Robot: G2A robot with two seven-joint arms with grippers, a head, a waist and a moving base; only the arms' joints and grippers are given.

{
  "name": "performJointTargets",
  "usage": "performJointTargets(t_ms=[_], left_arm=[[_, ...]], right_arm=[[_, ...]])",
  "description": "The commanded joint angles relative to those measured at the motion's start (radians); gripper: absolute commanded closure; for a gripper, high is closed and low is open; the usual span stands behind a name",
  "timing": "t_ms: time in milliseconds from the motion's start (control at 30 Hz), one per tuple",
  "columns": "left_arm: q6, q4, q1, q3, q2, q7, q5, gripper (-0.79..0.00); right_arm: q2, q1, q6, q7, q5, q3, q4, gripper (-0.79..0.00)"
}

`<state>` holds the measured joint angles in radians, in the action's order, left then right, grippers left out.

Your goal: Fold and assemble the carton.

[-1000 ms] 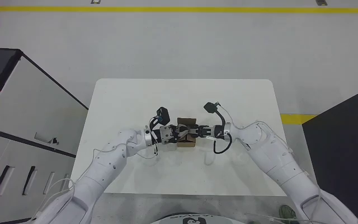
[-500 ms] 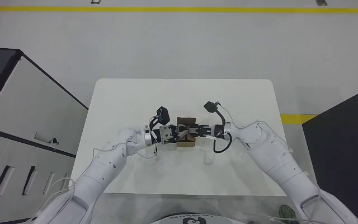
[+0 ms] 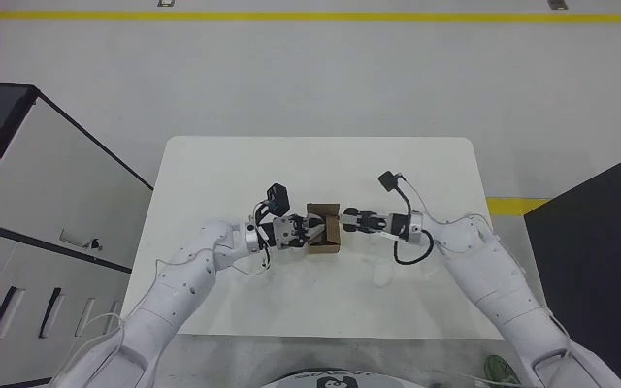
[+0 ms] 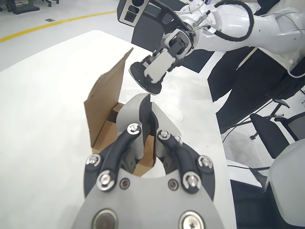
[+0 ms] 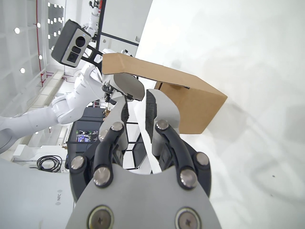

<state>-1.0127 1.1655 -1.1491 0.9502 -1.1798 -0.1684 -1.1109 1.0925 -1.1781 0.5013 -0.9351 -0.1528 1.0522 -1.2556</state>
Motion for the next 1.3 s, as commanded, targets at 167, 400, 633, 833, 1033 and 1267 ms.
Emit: performJointTargets(t_ms=[167, 400, 633, 833, 1033, 1267], left_arm=[[0.0, 0.115, -0.05, 0.02, 0.024, 0.018, -0.002, -0.382], [0.0, 0.253, -0.073, 0.021, 0.044, 0.059, 0.009, -0.785], [0.008, 0.284, -0.07, 0.028, 0.048, 0.093, 0.007, -0.785], [0.029, 0.264, -0.099, 0.026, 0.05, 0.094, 0.024, -0.785], [0.041, 0.244, -0.141, 0.032, 0.053, 0.056, 0.038, -0.785], [0.066, 0.279, -0.14, 0.043, 0.054, 0.036, 0.006, -0.785]], right_arm=[[-0.02, -0.038, 0.061, -0.072, -0.123, 0.077, -0.011, -0.785], [-0.028, -0.059, 0.115, -0.136, -0.276, 0.115, -0.022, -0.785], [-0.025, -0.059, 0.123, -0.135, -0.327, 0.115, -0.02, -0.785], [-0.025, -0.069, 0.101, -0.096, -0.318, 0.12, -0.037, -0.785], [-0.027, -0.068, 0.092, -0.062, -0.335, 0.143, -0.033, -0.785], [-0.026, -0.07, 0.102, -0.046, -0.358, 0.153, -0.034, -0.785]])
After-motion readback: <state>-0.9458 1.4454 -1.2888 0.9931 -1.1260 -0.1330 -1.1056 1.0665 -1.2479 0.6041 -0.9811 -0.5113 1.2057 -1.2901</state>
